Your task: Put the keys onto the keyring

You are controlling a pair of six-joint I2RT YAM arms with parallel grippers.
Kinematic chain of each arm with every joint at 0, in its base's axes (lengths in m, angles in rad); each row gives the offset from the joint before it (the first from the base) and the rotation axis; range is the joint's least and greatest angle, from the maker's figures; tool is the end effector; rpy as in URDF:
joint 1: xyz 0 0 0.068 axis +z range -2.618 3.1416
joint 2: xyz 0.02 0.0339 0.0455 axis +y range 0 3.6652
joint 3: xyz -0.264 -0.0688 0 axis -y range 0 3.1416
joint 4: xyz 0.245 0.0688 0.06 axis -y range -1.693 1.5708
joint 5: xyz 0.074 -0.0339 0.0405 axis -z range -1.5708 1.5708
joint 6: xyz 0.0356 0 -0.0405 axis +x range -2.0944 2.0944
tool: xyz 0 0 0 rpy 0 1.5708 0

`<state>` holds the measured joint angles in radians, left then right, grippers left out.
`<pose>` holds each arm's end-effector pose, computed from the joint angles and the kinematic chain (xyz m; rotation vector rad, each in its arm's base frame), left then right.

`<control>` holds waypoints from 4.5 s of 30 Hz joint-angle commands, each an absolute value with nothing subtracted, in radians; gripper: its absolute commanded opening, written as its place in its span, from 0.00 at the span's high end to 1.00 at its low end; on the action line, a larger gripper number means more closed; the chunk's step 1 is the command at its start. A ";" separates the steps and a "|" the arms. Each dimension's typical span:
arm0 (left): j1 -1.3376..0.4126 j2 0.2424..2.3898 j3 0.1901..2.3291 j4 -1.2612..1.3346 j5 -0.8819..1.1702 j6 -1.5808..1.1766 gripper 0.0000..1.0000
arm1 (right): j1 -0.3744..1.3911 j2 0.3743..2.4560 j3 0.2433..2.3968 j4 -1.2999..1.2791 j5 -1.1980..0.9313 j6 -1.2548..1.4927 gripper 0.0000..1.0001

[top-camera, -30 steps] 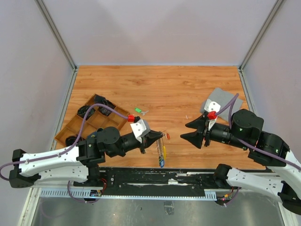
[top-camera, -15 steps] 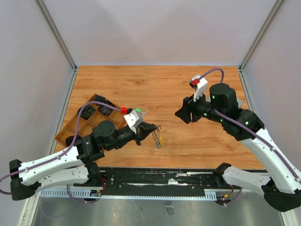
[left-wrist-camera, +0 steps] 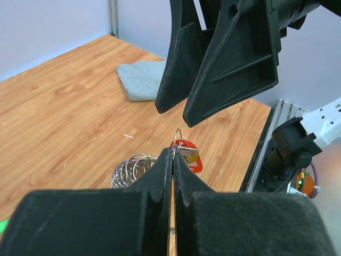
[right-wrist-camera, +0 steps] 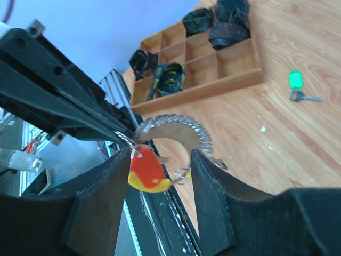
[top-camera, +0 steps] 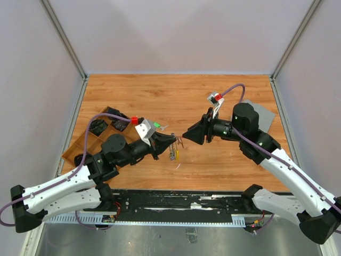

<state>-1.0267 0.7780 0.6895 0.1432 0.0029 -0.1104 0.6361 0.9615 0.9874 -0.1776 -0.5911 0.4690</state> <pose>0.0986 -0.1632 0.3429 0.7038 1.4217 -0.9041 0.1609 0.1435 0.3807 -0.6274 1.7776 1.2946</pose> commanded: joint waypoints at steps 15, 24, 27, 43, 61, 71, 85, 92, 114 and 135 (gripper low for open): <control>-1.016 0.744 0.705 0.239 0.047 -0.129 1.00 | 0.740 0.977 1.008 -0.062 -0.619 0.483 0.61; -1.017 0.747 0.707 0.235 0.043 -0.124 0.99 | 0.741 0.959 0.999 -0.050 -0.615 0.490 0.76; -1.017 0.746 0.708 0.235 0.043 -0.125 1.00 | 0.742 0.960 0.999 -0.044 -0.623 0.494 0.85; -1.016 0.749 0.713 0.248 0.020 -0.120 0.99 | 0.742 0.938 0.986 -0.058 -0.614 0.521 0.99; -1.016 0.745 0.710 0.267 0.027 -0.122 0.99 | 0.750 0.952 0.960 -0.143 -0.566 0.489 0.99; -1.017 0.744 0.710 0.269 0.038 -0.124 0.99 | 0.754 0.922 0.973 -0.178 -0.509 0.438 0.90; -1.017 0.733 0.704 0.292 0.102 -0.135 0.99 | 0.754 0.878 0.927 -0.001 -0.576 0.500 0.53; -1.017 0.732 0.703 0.297 0.110 -0.134 0.99 | 0.754 0.897 0.924 0.035 -0.607 0.524 0.64; -1.017 0.732 0.701 0.279 0.071 -0.125 1.00 | 0.754 0.888 0.949 -0.011 -0.591 0.546 0.99; -1.017 0.758 0.713 0.296 0.146 -0.128 0.99 | 0.755 0.938 0.978 -0.134 -0.585 0.539 0.99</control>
<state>-1.0218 0.7582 0.6895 0.2230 0.0971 -0.1314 0.7403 0.9340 0.9546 -0.1108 -0.5842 0.5461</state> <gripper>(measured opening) 0.017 0.010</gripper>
